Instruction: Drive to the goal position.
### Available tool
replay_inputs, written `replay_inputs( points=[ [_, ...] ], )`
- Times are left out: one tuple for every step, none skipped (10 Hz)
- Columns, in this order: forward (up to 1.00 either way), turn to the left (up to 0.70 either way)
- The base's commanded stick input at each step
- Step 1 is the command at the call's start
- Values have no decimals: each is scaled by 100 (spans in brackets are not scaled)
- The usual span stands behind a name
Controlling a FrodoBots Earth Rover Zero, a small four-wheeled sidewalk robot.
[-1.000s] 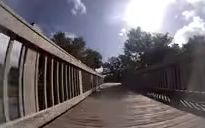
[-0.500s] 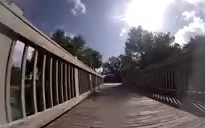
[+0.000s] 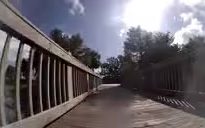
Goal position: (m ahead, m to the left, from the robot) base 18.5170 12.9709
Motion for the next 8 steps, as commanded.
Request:
replay_inputs(
  points=[
    [70,0],
    [70,0],
    [70,0],
    [70,0],
    [70,0],
    [70,0],
    [70,0],
    [70,0]
  ],
)
